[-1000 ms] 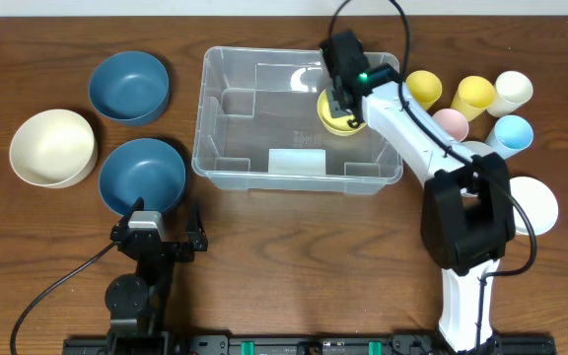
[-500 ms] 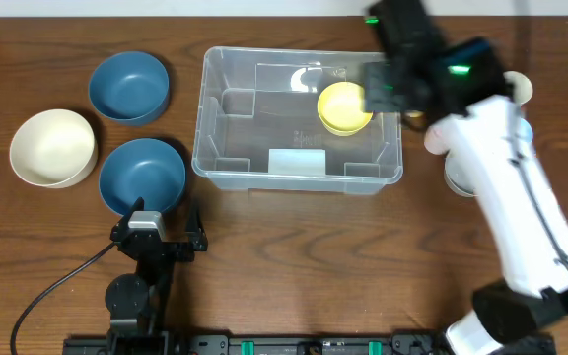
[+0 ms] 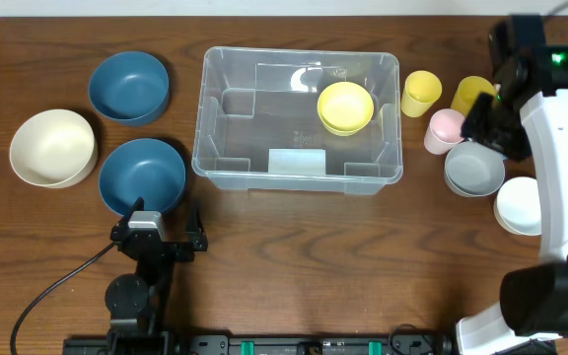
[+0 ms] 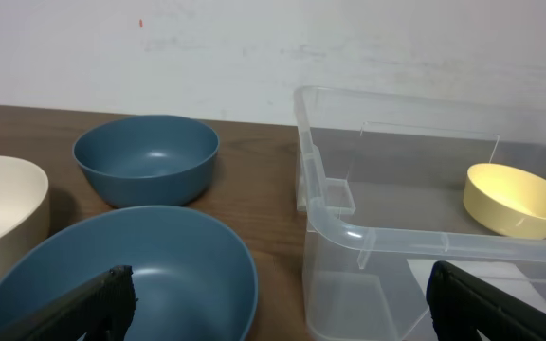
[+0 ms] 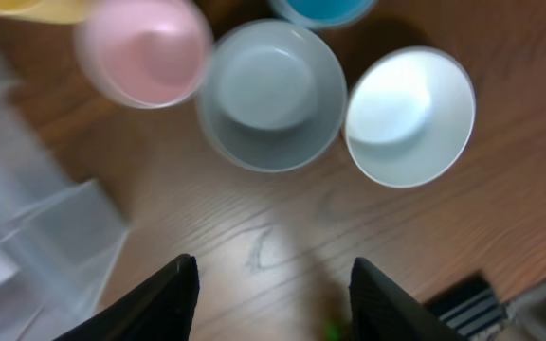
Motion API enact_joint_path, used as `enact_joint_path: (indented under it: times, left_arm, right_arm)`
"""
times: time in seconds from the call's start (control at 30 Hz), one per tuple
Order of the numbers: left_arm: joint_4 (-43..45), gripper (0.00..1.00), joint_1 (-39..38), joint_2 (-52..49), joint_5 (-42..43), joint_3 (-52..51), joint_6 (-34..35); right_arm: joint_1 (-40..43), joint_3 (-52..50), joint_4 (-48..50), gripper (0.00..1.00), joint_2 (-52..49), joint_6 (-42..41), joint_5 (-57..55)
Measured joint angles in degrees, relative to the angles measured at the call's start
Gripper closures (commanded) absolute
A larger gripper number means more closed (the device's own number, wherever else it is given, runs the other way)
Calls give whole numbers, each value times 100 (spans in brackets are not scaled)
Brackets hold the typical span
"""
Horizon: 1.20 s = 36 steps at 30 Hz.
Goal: Pack container
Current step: 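Open the right gripper and withdraw it toward the grey bowl, then grasp the rim of the grey bowl with the right gripper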
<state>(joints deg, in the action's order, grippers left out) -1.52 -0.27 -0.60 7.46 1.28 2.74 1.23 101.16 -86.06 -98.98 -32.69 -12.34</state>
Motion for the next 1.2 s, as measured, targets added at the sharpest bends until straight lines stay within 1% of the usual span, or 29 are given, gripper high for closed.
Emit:
enact_joint_path:
  times: [0.13, 0.3, 0.5, 0.93, 1.2]
  left_arm:
    - [2, 2, 0, 0, 0, 0, 0]
    - [2, 2, 0, 0, 0, 0, 0]
    - [2, 2, 0, 0, 0, 0, 0]
    - [2, 2, 0, 0, 0, 0, 0]
    - [2, 2, 0, 0, 0, 0, 0]
  right_arm:
    - [472, -1049, 579, 49, -2, -146, 256]
    - [850, -2111, 1228, 49, -2, -227, 551]
    - [1045, -2992, 1963, 49, -2, -310, 809]
    - [1082, -4037, 3556, 50, -2, -420, 883]
    - [1082, -4107, 3711, 51, -2, -341, 957]
